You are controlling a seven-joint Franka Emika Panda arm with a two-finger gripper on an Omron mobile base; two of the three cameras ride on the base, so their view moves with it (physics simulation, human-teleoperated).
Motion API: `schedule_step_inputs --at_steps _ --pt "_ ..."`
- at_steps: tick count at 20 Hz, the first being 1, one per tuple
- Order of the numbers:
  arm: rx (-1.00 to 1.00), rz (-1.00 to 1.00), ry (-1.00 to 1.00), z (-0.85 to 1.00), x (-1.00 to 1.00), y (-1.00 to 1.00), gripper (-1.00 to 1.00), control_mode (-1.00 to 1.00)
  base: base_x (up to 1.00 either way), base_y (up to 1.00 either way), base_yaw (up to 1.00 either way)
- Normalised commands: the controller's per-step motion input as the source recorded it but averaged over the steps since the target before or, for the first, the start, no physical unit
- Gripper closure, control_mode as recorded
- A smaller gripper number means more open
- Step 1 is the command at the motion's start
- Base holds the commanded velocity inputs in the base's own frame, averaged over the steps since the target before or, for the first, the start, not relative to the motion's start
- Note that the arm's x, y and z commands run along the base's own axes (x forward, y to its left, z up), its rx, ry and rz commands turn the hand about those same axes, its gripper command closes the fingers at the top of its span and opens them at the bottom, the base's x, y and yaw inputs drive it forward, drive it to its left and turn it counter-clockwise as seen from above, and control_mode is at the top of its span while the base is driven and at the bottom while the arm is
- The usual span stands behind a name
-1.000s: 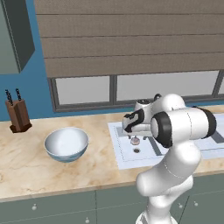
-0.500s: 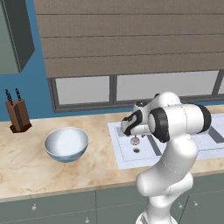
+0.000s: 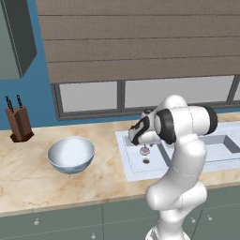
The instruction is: Pick the carrots from the cabinet and place them in one bowl. Pick the garlic from the sink and place it in the other bowl.
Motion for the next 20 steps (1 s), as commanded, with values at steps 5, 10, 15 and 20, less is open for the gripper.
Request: schedule_step_inputs --at_steps 5,10,15,20 --pt "0.0 0.0 0.0 -0.29 0.06 0.0 -1.0 -1.0 0.0 0.0 0.0" --pt "0.0 0.0 0.0 -0.34 0.0 0.0 -1.0 -1.0 0.0 0.0 0.0" --pt "0.0 0.0 0.0 -0.07 0.05 0.0 -1.0 -1.0 0.0 0.0 0.0" --pt "0.0 0.0 0.0 -0.01 0.15 -0.07 -1.0 -1.0 0.0 0.0 0.0"
